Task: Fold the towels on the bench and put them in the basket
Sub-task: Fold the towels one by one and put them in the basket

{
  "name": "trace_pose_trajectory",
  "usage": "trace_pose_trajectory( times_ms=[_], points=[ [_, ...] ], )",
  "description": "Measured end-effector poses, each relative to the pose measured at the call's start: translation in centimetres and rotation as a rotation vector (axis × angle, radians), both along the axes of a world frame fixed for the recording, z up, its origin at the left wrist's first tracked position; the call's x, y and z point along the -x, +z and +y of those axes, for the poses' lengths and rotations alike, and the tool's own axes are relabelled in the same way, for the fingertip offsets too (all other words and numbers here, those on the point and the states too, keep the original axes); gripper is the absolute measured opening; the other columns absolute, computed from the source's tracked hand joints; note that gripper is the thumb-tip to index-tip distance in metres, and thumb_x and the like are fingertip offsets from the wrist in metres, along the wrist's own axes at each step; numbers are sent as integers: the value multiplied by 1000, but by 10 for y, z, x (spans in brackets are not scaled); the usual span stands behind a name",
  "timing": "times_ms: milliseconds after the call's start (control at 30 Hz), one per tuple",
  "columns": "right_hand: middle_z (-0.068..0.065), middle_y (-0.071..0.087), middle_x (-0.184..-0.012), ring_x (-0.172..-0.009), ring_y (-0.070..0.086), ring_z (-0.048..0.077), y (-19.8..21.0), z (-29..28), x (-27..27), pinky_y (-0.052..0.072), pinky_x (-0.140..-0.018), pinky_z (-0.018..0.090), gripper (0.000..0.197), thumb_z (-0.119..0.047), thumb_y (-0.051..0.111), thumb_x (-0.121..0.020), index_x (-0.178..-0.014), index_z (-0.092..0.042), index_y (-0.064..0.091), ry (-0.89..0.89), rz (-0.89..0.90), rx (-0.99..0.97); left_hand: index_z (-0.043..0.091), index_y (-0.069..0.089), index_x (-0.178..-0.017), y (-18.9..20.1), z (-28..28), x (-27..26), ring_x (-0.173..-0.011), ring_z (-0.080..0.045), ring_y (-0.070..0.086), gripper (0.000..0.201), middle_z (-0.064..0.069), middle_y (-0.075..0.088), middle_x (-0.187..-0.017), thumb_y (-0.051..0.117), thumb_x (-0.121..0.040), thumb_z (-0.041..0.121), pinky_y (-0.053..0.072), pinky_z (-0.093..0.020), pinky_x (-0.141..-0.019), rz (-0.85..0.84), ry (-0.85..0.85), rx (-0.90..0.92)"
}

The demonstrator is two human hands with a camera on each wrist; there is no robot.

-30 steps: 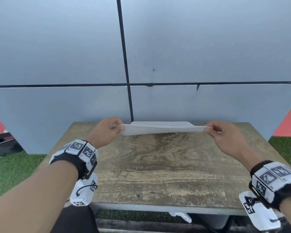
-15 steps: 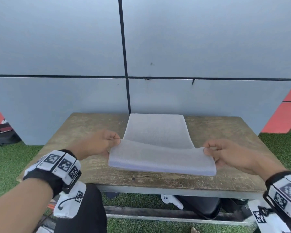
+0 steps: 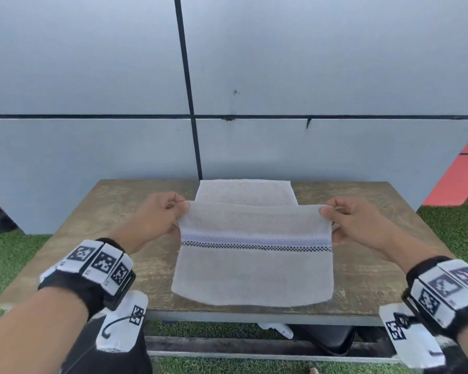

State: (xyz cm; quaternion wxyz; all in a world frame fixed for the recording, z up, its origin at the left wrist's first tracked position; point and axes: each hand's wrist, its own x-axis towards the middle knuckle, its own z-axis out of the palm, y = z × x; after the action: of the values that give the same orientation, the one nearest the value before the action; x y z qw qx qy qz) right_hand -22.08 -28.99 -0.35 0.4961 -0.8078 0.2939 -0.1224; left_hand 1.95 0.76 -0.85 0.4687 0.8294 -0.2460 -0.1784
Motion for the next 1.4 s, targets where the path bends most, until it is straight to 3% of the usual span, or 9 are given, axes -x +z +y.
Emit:
trace_pose_trajectory(
  times_ms=[100,233,300,500,667,967,1033,1200,1400],
  points=[
    [18,75,-88,-58,71,24,-3,-19,-32,60,-53,32,22,-17,57,-102,-99,4,62,-41,-13,51,6,65,-92,-1,-24,-22,-67,-29,71,16,-13,75,-87,58,-101,18,63,-49,-71,-74,56,18],
    [19,74,-86,-64,74,32,-10,-56,-81,63,-67,51,23,-21,60,-101,-92,0,63,-71,4,178,10,63,-93,-4,-57,-62,-61,-26,72,16,-9,73,-87,58,-101,23,56,-27,-54,-227,102,-50],
    [21,73,-83,-63,73,33,-17,-75,-107,62,-67,54,24,-21,62,-99,-87,0,62,-77,16,216,11,61,-93,-9,-73,-85,-58,-25,69,16,-11,72,-86,59,-100,25,53,-28,-56,-272,118,-71],
    [14,71,-77,-67,62,24,-48,-119,-176,50,-66,32,23,-26,67,-94,-79,-8,66,-92,83,407,13,66,-86,-33,-114,-146,-72,-20,62,16,-4,67,-79,64,-96,25,43,-26,-58,-359,170,-167],
    [8,64,-69,-63,55,20,-82,-141,-209,40,-57,23,26,-24,68,-92,-72,-7,63,-94,158,461,5,69,-88,-60,-143,-177,-88,-28,64,17,-11,70,-89,66,-94,20,45,-30,-73,-358,186,-248],
    [-1,66,-81,-81,59,21,-110,-146,-209,40,-71,26,14,-25,75,-88,-78,-22,65,-2,233,558,13,70,-84,-96,-153,-183,-85,-22,63,9,-5,69,-86,76,-86,19,45,-27,-74,-375,32,-318],
    [-2,62,-84,-79,56,18,-111,-146,-211,38,-65,23,16,-21,74,-89,-77,-21,63,39,213,544,13,68,-82,-95,-154,-182,-79,-20,61,11,-4,67,-82,76,-86,19,44,-27,-67,-388,23,-321],
    [2,65,-99,-95,59,25,-110,-142,-216,46,-82,33,17,-18,70,-91,-80,-20,58,114,202,519,5,63,-78,-90,-160,-177,-64,-16,53,21,-4,63,-74,74,-88,21,39,-21,-53,-365,-11,-331],
    [-1,63,-78,-70,54,19,-100,-134,-211,42,-60,25,15,-22,73,-89,-81,-12,65,140,167,462,0,63,-78,-81,-158,-168,-59,-16,51,25,-3,62,-70,77,-82,20,41,-21,-52,-278,-28,-333]
  ],
)
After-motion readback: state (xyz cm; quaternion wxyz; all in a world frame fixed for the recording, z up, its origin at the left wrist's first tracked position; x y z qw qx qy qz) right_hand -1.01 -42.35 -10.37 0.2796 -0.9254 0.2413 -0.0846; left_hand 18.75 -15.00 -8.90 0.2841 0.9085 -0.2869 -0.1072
